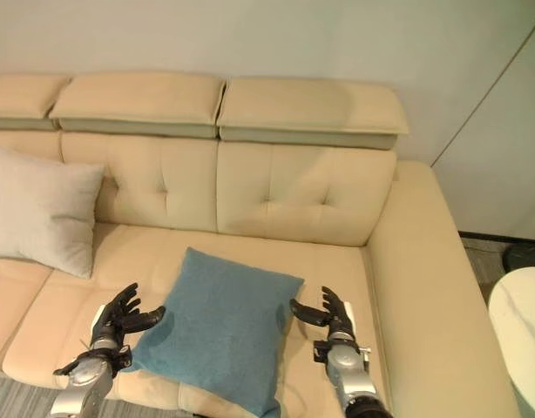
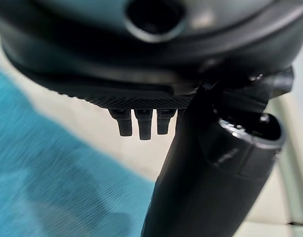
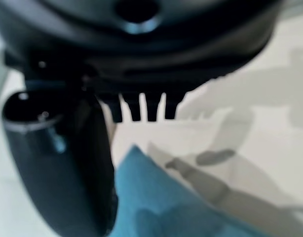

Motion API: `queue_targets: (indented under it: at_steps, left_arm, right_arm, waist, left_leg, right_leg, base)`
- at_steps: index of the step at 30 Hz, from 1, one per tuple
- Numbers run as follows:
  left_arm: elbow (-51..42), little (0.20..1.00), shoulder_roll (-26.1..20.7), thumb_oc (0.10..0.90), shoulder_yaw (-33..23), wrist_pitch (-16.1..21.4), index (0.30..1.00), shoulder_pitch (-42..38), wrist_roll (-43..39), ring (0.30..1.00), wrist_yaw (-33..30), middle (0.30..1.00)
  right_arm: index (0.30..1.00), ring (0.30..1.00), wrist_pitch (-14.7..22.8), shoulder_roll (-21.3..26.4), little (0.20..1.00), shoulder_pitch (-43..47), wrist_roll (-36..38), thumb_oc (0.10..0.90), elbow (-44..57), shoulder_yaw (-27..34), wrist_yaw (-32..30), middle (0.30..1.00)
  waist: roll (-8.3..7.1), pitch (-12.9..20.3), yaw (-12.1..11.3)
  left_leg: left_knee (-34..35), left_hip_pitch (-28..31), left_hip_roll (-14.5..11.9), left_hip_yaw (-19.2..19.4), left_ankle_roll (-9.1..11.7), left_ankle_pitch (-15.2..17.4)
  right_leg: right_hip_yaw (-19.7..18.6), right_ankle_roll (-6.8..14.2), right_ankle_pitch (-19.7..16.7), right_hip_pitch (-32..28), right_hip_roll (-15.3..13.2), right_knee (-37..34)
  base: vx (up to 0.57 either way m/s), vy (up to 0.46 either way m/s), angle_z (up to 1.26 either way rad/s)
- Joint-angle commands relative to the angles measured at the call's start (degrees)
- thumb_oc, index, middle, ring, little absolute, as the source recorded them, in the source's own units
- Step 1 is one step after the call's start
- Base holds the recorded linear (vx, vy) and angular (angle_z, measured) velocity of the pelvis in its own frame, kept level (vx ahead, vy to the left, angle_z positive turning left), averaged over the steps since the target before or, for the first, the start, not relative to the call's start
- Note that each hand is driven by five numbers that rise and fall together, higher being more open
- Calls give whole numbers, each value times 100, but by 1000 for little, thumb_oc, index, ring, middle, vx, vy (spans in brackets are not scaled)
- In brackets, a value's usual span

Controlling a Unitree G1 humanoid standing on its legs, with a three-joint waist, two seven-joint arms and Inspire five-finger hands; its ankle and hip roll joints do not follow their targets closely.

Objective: Pick up all the scattered cushions and arrange them neatly on the sofa.

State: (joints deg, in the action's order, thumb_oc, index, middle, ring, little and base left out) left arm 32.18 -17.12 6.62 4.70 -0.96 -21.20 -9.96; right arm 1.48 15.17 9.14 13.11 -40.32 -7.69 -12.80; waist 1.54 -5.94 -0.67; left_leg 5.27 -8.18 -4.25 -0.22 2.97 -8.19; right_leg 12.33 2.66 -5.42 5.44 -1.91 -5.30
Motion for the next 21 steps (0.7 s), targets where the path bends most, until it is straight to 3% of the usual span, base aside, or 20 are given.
queue_targets:
  at_steps: [1, 6, 12, 13, 14, 21]
  left_arm:
    - [-8, 900, -439, 800, -70, 404, 900, -722, 199, 900, -207, 900]
    - [472, 900, -193, 800, 358, 376, 900, -1065, 156, 900, -254, 900]
    - [774, 900, 234, 800, 853, 407, 900, -1343, -69, 900, -227, 900]
    - [787, 688, 270, 659, 909, 419, 688, -1375, -78, 688, -223, 688]
    - [786, 300, 296, 400, 976, 447, 300, -1432, -103, 300, -229, 300]
    - [350, 300, 333, 400, 1043, 504, 300, -1248, -191, 300, -143, 300]
  right_arm:
    - [900, 900, 422, -132, 900, 752, 205, 800, 169, -65, -143, 900]
    - [900, 900, 409, -527, 900, 956, 410, 800, 69, -495, -101, 900]
    - [900, 900, 529, -1083, 900, 1016, 1005, 800, -56, -983, 132, 900]
    - [580, 580, 545, -1125, 580, 1028, 1075, 587, -77, -1053, 176, 580]
    - [300, 300, 561, -1153, 300, 1042, 1121, 400, -61, -1148, 244, 300]
    - [300, 300, 619, -917, 300, 809, 858, 400, 354, -1248, 388, 300]
  waist:
    - [-475, -167, 22]
    - [-596, -255, 42]
    - [-584, -495, 32]
    - [-579, -499, 36]
    - [-564, -529, 33]
    - [-522, -531, 55]
  left_leg:
    - [-27, 158, 359, 267, -89, 756]
    - [-27, -324, 344, 262, -89, 626]
    - [-27, -451, 343, 259, -74, 583]
    - [-27, -476, 356, 255, -75, 570]
    - [-27, -454, 354, 260, -69, 578]
    - [-27, -254, 360, 264, -74, 672]
  right_leg:
    - [-32, 426, 440, -47, -220, 30]
    - [-101, 411, 296, 464, -184, 30]
    - [-110, 413, 260, 580, -198, 30]
    - [-108, 412, 253, 606, -201, 30]
    - [-109, 412, 263, 579, -204, 30]
    - [-101, 411, 335, 389, -223, 30]
  base:
    - [-45, 11, -3]
    - [-4, 2, -1]
    - [0, 0, 0]
    - [0, 0, 0]
    - [0, 0, 0]
    - [11, -2, 1]
